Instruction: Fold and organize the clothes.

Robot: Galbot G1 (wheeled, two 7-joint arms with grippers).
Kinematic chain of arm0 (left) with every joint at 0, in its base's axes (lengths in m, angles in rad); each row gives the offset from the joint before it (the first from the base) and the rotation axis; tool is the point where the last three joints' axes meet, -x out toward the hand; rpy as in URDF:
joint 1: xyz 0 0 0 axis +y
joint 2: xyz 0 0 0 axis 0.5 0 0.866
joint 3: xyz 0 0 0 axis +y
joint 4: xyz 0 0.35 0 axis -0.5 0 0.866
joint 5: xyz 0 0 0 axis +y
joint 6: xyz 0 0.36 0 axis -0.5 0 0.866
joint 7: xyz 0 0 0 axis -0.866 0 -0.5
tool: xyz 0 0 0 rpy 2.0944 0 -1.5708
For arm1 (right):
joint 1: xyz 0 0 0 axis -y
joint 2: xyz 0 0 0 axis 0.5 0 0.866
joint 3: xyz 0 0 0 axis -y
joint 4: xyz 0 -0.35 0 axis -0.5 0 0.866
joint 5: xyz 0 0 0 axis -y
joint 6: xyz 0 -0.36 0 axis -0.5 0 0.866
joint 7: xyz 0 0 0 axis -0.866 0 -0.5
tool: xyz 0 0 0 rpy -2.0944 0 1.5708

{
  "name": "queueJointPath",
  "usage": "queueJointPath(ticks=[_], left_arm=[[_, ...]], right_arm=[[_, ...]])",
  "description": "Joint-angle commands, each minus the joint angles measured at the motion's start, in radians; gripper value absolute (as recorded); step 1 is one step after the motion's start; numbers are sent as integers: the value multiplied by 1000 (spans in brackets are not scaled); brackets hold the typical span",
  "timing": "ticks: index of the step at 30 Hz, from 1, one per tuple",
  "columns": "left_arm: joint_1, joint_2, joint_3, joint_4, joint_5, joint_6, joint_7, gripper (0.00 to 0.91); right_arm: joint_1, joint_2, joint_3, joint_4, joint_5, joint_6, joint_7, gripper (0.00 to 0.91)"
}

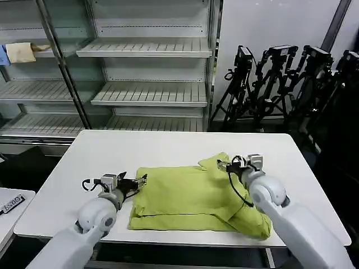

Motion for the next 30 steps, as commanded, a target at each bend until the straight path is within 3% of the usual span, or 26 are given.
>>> queueJointPath(ticks=[1,16,18,19,20,21,23,30], left_arm=[[-178,34,112,132,-205,1,-35,907],[-238,29,167,163,-333,2,-88,907],[-235,29,169,163,-333,2,-89,907],[-233,29,168,164,-335,2,-89,897],[-233,29,168,164,-338,2,-91,595],[-231,30,168,164,-340,2,-91,343],[-228,32,170,160,-343,2,-90,191],[-218,34,168,152,-355,1,-85,111]], right_arm=[[243,-8,-204,-225,146,-4,12,907],[306,32,-310,-346,203,-6,-4,907],[306,37,-316,-355,203,-6,-9,695],[306,38,-320,-359,203,-6,-13,413],[306,38,-322,-361,204,-6,-17,121],[305,39,-325,-365,206,-5,-21,40],[304,40,-325,-368,210,-5,-26,0],[300,43,-325,-366,217,-5,-34,0]])
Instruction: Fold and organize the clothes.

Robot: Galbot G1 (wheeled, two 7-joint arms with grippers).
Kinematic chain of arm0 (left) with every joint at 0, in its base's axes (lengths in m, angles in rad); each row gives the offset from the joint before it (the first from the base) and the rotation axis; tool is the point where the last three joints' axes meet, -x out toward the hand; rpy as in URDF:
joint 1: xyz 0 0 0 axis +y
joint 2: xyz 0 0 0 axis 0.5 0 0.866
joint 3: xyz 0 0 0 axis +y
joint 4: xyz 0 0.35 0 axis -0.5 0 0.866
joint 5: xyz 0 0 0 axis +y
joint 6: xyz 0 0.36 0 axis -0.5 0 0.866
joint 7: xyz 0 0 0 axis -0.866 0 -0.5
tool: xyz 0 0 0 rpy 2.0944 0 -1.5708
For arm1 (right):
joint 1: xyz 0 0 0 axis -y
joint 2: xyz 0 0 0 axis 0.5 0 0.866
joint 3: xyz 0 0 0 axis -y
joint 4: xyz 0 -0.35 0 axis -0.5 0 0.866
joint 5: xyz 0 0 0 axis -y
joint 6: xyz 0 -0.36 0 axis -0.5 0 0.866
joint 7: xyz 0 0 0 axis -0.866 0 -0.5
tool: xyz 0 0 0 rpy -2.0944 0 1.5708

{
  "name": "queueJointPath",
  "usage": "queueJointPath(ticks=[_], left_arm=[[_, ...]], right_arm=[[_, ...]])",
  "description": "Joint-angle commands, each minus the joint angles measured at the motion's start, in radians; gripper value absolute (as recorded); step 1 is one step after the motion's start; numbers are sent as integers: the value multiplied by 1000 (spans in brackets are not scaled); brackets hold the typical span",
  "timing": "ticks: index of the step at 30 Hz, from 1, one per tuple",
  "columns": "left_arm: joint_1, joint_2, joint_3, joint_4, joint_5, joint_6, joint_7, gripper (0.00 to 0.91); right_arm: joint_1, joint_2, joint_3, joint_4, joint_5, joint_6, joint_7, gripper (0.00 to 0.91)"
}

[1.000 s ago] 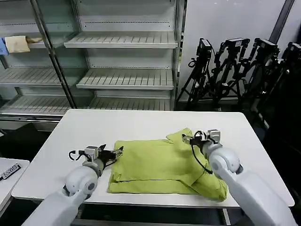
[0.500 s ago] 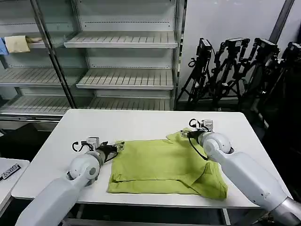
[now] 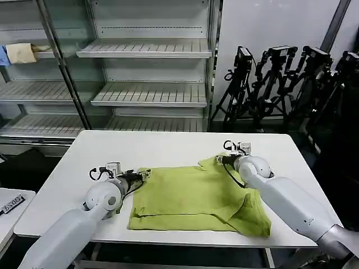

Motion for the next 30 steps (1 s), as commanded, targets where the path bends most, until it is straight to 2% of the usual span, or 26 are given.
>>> queueJointPath(ticks=[1,9,16,21,30], left_arm=[[-11,4,10,6,-39,2,-3,111],[3,8,-3,-1,-40,1,7,101],[12,4,-29,-13,-49,0,16,101],[17,12,-62,-36,-45,-2,33,101],[44,42,-118,-105,-47,-3,41,101]], right_arm=[[17,5,-31,-34,23,-4,-10,0],[5,3,-19,-20,17,-3,-19,0],[-9,7,20,6,-29,0,-36,0],[-18,-3,61,64,-59,3,-45,0],[-54,-38,143,189,-60,3,-33,0]])
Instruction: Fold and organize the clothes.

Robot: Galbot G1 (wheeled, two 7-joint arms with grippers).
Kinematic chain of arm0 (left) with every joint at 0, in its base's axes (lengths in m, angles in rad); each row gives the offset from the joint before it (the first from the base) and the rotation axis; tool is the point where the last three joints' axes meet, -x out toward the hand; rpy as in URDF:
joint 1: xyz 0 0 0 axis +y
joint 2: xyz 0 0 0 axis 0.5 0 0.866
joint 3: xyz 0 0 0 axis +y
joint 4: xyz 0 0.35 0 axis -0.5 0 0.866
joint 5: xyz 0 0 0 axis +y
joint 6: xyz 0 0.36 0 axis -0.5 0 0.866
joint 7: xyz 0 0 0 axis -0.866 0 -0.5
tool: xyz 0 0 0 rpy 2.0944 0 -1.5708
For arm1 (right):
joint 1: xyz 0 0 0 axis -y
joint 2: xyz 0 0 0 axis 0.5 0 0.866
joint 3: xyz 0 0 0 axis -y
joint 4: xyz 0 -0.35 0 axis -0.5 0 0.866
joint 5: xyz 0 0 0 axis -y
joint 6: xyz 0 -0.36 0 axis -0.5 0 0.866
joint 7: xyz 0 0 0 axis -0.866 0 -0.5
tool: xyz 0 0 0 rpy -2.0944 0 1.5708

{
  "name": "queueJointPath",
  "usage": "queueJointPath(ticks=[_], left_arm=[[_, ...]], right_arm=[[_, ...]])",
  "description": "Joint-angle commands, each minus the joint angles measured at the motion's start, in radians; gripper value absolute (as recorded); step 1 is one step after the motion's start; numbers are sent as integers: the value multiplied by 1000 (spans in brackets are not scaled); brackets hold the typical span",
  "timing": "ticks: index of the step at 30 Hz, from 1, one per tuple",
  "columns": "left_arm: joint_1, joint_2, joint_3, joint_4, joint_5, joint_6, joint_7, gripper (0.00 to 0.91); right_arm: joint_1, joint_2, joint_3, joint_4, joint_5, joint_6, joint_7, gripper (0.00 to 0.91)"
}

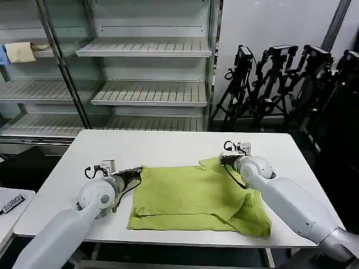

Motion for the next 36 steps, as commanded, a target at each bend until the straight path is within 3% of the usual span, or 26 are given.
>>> queueJointPath(ticks=[1,18,20,21,22,23,25,29,30,31,32,36], left_arm=[[25,22,-62,-68,-1,-2,5,101],[122,74,-118,-215,1,-2,1,101],[123,73,-115,-208,12,-2,0,161],[121,71,-113,-198,19,-1,-1,262],[114,65,-107,-184,29,-1,-5,534],[104,58,-100,-160,39,-1,-6,897],[93,48,-91,-138,48,-1,-5,907],[61,16,-66,-80,82,-1,5,907],[57,11,-64,-75,86,-1,7,907],[50,3,-57,-61,92,-1,8,907],[41,-6,-47,-44,100,-1,8,907],[12,-27,-15,2,120,-1,6,907]], right_arm=[[-24,-24,76,124,-19,5,2,0],[-175,-130,190,339,-46,5,6,0],[-189,-132,198,337,-59,5,2,0],[-190,-129,197,331,-69,5,3,0],[-190,-127,196,325,-74,5,4,20],[-189,-120,194,310,-86,4,5,393],[-183,-107,190,281,-104,4,5,494],[-152,-69,176,211,-135,4,0,504],[-142,-52,170,182,-143,4,-4,595],[-136,-45,165,170,-151,4,-6,846],[-126,-34,158,150,-160,4,-10,897],[-104,-5,138,96,-185,3,-21,907]])
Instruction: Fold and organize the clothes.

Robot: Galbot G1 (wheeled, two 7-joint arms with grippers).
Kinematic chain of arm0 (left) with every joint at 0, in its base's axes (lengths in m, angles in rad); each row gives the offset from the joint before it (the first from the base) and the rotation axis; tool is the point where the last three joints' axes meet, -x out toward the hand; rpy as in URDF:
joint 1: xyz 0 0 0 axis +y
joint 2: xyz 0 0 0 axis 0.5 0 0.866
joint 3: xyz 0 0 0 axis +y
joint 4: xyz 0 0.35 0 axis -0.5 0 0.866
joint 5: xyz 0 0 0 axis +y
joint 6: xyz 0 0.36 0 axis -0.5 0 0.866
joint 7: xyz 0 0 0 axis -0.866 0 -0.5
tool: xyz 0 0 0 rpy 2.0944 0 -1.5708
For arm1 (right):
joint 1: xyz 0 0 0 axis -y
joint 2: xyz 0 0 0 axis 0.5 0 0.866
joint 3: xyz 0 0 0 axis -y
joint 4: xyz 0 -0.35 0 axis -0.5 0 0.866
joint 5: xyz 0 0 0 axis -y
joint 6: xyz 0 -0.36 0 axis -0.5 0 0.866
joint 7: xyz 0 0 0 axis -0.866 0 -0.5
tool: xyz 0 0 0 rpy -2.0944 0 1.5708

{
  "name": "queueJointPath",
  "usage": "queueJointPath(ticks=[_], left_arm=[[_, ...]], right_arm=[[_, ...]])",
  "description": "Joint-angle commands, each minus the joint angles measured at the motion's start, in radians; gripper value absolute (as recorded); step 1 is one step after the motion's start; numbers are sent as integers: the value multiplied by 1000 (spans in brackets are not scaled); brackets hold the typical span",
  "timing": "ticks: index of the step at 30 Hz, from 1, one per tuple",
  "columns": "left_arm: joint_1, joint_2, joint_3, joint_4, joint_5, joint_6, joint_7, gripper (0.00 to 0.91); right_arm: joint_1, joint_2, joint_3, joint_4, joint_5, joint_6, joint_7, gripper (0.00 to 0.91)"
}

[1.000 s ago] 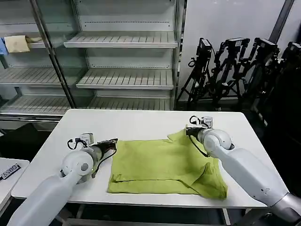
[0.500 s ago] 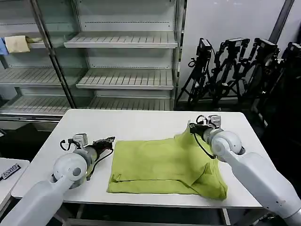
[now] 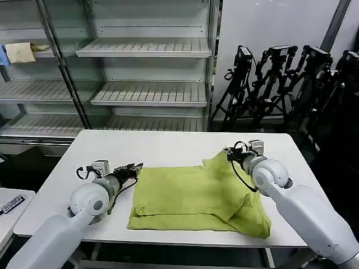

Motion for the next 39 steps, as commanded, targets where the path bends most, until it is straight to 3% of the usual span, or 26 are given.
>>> queueJointPath(ticks=[1,10,16,17,18,19,20,21,22,26,39], left_arm=[[-63,-60,62,123,62,1,2,907],[-88,-91,107,175,57,2,0,907],[-89,-86,124,177,21,3,-16,907],[-89,-87,124,178,20,3,-16,907],[-91,-88,124,179,18,3,-15,907],[-93,-89,126,184,18,3,-15,403],[-95,-91,126,189,19,2,-14,292],[-98,-92,126,194,19,2,-14,181],[-100,-94,126,199,18,2,-13,121],[-102,-93,128,202,18,2,-10,50],[-93,-89,122,195,15,2,-10,40]], right_arm=[[36,63,-21,-122,-65,0,-11,907],[73,112,-51,-201,-68,-2,-13,907],[72,117,-56,-218,18,-3,12,907],[71,116,-56,-219,29,-3,14,836],[71,114,-58,-221,46,-3,12,695],[70,113,-59,-224,61,-3,18,333],[70,113,-61,-225,64,-3,21,333],[69,112,-64,-227,69,-3,22,0],[68,111,-66,-228,74,-3,23,0],[66,111,-76,-224,86,-3,28,0],[66,110,-78,-215,91,-2,23,0]])
